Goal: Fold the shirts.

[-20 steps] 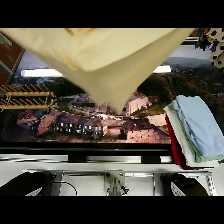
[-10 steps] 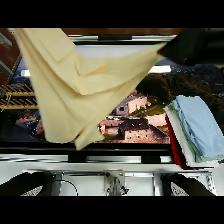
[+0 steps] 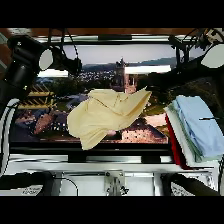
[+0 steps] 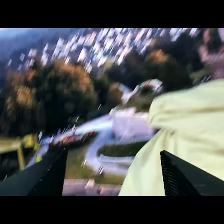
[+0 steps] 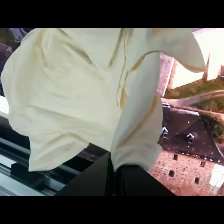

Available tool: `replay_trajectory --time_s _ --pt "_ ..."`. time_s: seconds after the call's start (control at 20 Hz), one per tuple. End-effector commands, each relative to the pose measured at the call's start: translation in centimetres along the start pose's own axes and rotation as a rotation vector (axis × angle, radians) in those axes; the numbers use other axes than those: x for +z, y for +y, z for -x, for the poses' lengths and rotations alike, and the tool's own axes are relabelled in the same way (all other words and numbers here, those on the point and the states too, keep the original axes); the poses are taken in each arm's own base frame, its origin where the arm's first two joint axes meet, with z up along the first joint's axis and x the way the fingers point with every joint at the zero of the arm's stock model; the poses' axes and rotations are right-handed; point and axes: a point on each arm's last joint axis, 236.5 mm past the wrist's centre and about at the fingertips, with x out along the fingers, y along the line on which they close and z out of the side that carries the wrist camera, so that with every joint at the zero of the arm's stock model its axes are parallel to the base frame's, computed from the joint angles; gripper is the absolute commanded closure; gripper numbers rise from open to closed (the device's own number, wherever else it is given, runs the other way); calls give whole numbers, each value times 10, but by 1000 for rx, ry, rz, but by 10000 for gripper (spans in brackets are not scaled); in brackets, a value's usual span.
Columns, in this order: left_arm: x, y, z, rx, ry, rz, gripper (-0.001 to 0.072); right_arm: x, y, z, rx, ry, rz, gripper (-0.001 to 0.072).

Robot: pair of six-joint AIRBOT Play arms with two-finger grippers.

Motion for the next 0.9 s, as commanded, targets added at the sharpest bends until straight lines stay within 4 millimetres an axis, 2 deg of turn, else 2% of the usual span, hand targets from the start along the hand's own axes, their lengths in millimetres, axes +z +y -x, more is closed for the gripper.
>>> replay_trajectory --time_s 0.0,0.1,0.2,0.25,0.3,0.45,0.55,0.65,0.75,0.85 --pt "-59 21 3 -59 246 25 96 4 -9 -10 -18 -10 -5 647" --pt "-70 1 24 -308 257 134 170 3 -12 -10 -31 -7 4 648" --pt "-105 -2 31 -414 307 244 152 3 -12 -10 -31 -7 15 647" --pt "-133 0 28 -418 350 286 82 3 -12 -10 -31 -5 23 647" --pt "-167 0 23 -415 393 348 69 2 -12 -10 -31 -3 31 648" --pt "-260 -22 6 -444 476 532 72 3 -12 -10 -30 -7 35 648" --pt "-300 -39 -10 -454 493 617 140 6 -11 -10 -28 -17 35 648" --pt "-324 -59 -29 -485 513 713 156 7 -11 -10 -28 -23 37 648" --pt "-331 -68 -47 -488 499 795 156 7 -11 -10 -27 -22 36 648" --pt "-333 -65 -62 -464 486 825 156 7 -11 -10 -27 -22 36 647"
